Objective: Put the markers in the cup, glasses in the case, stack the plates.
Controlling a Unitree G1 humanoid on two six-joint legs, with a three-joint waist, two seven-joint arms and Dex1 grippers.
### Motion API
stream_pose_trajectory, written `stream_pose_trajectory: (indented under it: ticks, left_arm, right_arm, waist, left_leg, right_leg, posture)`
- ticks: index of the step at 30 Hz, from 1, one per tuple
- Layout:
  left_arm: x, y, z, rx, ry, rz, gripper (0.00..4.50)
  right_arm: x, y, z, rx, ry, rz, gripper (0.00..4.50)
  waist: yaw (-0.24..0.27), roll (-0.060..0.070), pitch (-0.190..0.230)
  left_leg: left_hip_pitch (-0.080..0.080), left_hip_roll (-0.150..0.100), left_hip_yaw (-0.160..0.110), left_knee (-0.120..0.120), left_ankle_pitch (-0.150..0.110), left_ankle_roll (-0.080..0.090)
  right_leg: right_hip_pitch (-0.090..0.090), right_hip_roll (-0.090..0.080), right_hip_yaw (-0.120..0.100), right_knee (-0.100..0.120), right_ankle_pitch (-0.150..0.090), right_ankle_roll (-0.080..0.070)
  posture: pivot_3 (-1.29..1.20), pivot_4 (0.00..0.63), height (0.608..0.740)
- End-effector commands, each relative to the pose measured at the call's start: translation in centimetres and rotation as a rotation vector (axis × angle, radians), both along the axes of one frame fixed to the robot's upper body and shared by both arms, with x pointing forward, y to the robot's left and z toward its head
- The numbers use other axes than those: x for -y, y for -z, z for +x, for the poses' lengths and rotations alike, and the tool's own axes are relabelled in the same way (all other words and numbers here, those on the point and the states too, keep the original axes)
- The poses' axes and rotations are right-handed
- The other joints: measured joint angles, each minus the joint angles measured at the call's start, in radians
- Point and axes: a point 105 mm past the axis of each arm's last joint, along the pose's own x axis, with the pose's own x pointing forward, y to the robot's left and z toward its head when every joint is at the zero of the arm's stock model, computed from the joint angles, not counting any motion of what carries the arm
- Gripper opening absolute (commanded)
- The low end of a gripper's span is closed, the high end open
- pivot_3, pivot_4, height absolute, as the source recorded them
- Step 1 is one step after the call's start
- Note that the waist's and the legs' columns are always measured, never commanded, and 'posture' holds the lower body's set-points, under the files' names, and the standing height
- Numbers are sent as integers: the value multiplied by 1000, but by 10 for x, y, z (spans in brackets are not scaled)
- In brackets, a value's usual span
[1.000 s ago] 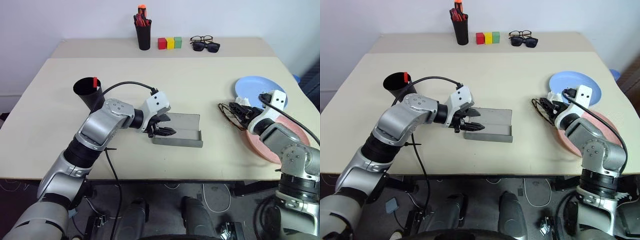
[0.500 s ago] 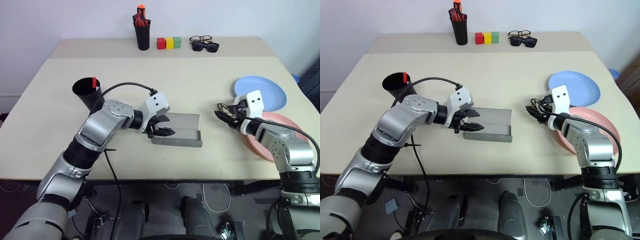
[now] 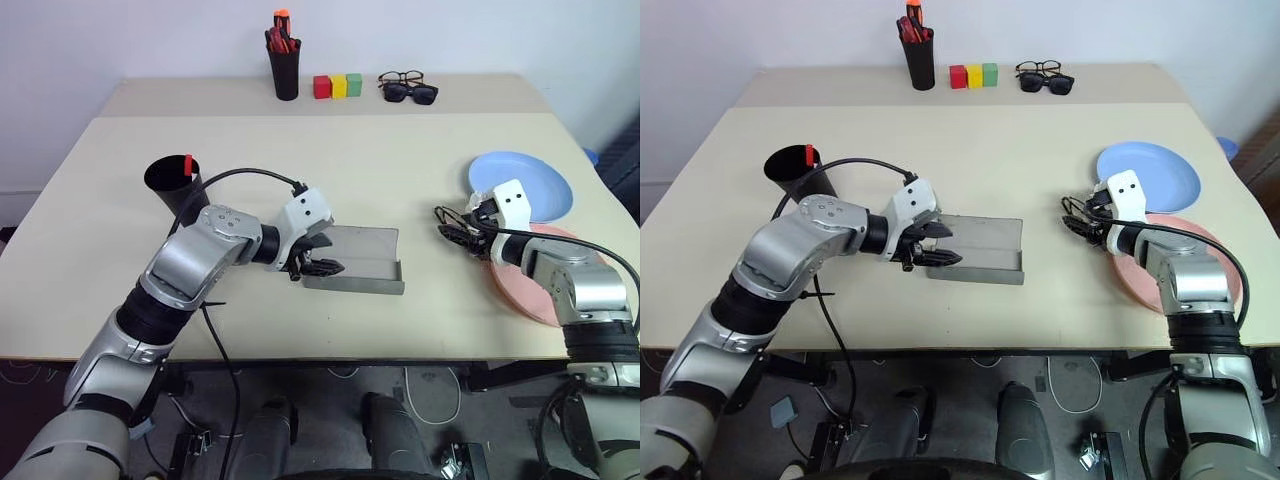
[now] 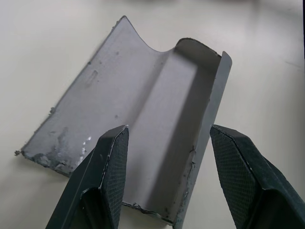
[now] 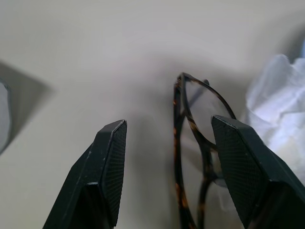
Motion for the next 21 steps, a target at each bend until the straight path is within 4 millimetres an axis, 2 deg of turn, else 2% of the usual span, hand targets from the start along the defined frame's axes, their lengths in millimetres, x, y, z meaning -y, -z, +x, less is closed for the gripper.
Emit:
stream_pose_trajectory:
  ticks: [1,11,21]
  left_arm:
    - [-1,-13,-1,44,0,-28,2722]
    - [-1,-13,-3,37,-4,-30,2722]
    - [-8,-10,-6,27,-32,-20,2722]
  right_arm:
    - [6,-19,2,42,5,-22,2866]
    - [13,-9,-3,-48,-9,-46,2866]
    - [18,-2,7,-93,-67,-107,2866]
  waist:
    - [0,0,0]
    - [0,0,0]
    - [-1,0,0]
  left_leg:
    - [0,0,0,0,0,0]
    - [0,0,0,0,0,0]
    - [0,0,0,0,0,0]
  right_leg:
    - [0,0,0,0,0,0]
    - [0,0,0,0,0,0]
    - [0,0,0,0,0,0]
  posture:
    - [0,150,740]
    - [0,150,740]
    - [0,150,740]
